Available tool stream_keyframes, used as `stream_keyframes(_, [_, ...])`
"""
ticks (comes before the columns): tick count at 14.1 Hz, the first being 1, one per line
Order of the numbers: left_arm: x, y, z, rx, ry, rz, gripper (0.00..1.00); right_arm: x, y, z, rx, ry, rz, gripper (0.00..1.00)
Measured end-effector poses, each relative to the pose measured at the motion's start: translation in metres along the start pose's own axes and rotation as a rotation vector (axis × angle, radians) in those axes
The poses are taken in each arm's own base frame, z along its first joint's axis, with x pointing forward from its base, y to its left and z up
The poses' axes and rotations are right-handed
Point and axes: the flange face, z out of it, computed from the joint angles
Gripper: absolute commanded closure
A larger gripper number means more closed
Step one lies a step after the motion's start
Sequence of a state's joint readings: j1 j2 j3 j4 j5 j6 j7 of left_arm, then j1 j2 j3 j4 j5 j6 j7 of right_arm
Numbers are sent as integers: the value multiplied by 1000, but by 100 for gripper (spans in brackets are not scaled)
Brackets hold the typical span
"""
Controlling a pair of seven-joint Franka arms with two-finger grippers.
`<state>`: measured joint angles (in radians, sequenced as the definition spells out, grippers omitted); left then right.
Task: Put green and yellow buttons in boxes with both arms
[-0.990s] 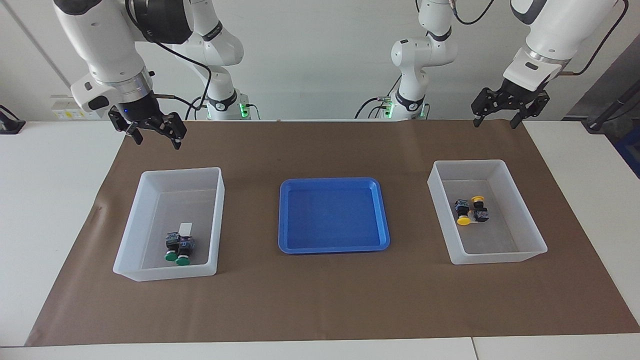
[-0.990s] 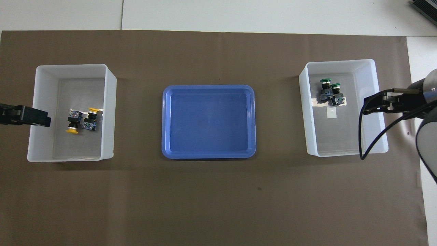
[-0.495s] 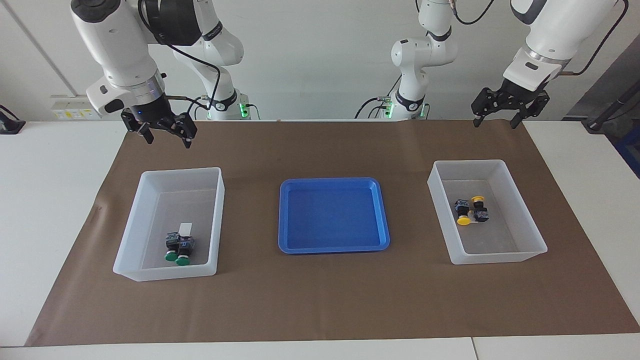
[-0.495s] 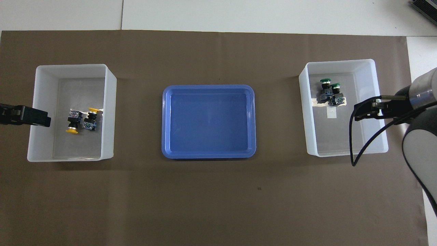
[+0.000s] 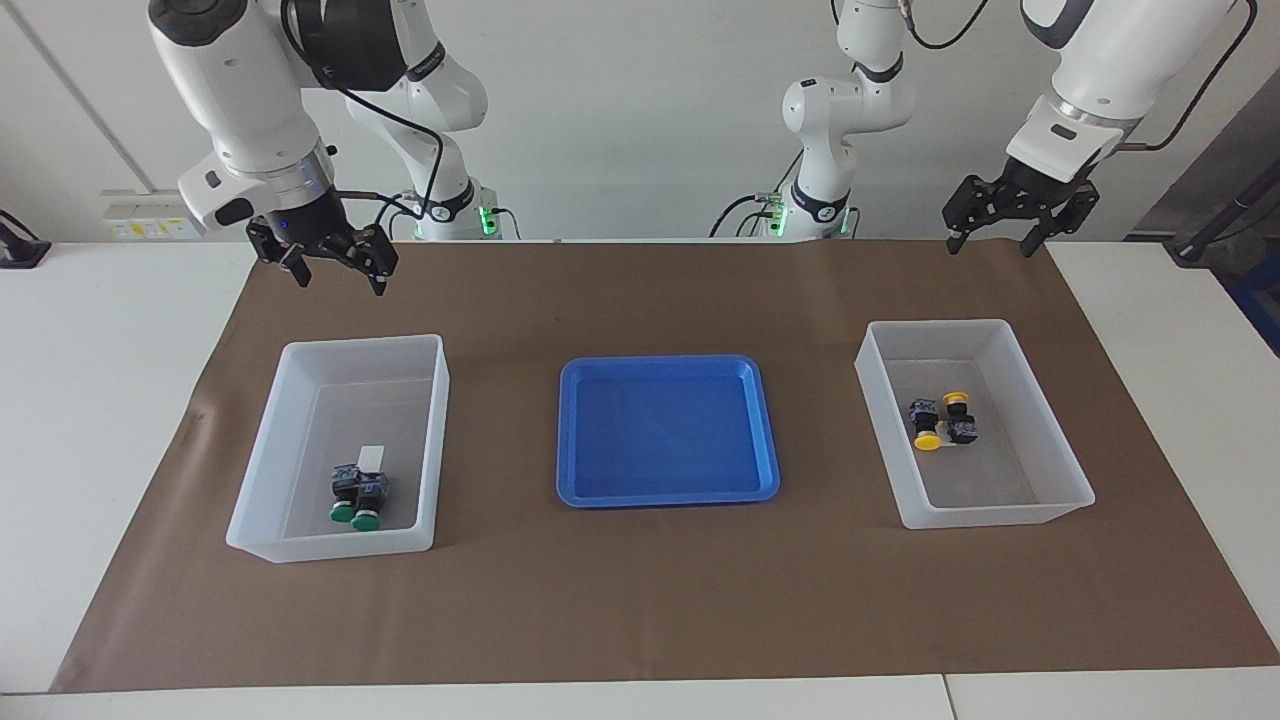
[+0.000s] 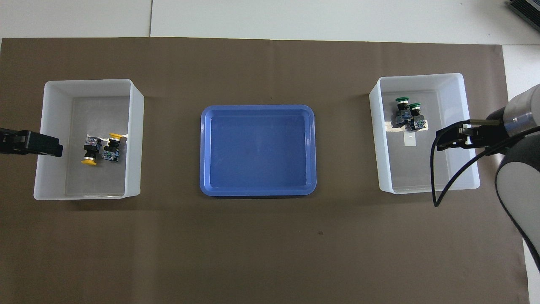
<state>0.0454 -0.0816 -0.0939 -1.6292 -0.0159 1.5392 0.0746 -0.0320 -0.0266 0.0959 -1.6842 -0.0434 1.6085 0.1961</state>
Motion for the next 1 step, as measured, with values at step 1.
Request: stream_keyframes(1, [0,0,0,0,0,0,0,0,-1,0,10,2,0,0])
